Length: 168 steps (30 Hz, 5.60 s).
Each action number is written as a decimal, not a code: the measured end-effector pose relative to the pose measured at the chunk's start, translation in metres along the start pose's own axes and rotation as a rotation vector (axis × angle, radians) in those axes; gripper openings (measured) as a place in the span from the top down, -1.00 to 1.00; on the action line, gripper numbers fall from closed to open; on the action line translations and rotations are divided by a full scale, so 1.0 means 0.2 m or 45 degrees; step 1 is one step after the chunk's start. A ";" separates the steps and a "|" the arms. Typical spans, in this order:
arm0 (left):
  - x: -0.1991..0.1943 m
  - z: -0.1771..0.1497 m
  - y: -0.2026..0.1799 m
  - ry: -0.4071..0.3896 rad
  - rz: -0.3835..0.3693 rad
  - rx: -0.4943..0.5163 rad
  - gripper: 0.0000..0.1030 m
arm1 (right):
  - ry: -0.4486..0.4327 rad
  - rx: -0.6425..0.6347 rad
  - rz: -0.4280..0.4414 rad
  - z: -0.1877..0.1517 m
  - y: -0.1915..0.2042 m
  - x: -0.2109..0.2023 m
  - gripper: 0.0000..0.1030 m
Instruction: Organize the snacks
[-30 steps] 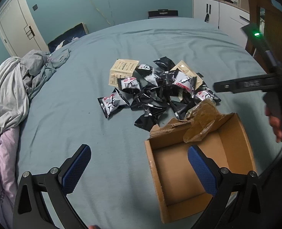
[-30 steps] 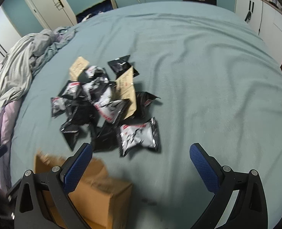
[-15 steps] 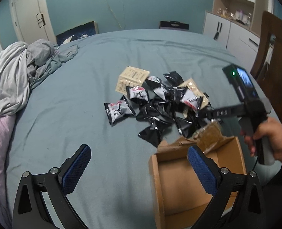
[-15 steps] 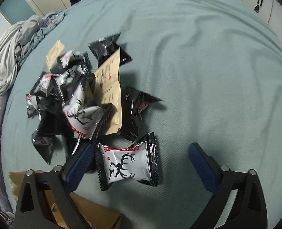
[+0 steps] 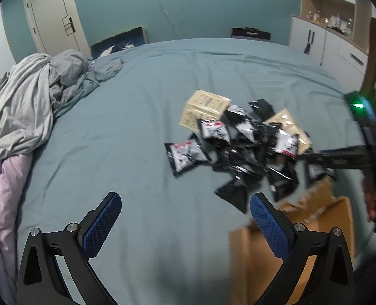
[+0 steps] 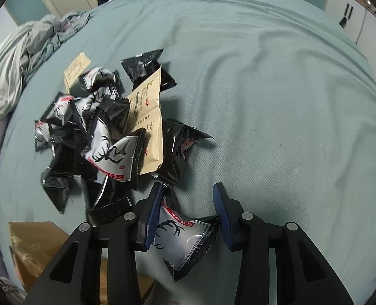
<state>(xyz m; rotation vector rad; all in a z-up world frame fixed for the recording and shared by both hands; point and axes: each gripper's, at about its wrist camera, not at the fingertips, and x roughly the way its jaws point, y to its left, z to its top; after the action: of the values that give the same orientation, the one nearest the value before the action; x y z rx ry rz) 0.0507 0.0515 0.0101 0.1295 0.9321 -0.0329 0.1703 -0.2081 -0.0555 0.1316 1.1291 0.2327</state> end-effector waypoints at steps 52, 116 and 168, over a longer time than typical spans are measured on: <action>-0.16 -0.03 -0.06 0.059 -0.415 -0.049 0.29 | 0.011 0.240 0.252 -0.14 -0.16 -0.05 0.46; -0.07 -0.12 -0.15 0.095 -0.189 -0.044 -0.55 | -0.460 -0.052 0.189 -0.56 0.15 -0.76 -0.66; 0.72 0.12 -0.11 0.455 -0.567 -0.132 -0.36 | -0.393 -0.104 0.131 -0.04 0.11 -0.34 0.98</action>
<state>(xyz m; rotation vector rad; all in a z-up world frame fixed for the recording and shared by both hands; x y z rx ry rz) 0.1538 0.0311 -0.0924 -0.1767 1.3029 -0.3832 0.1330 -0.2042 0.0054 0.1478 0.8057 0.3374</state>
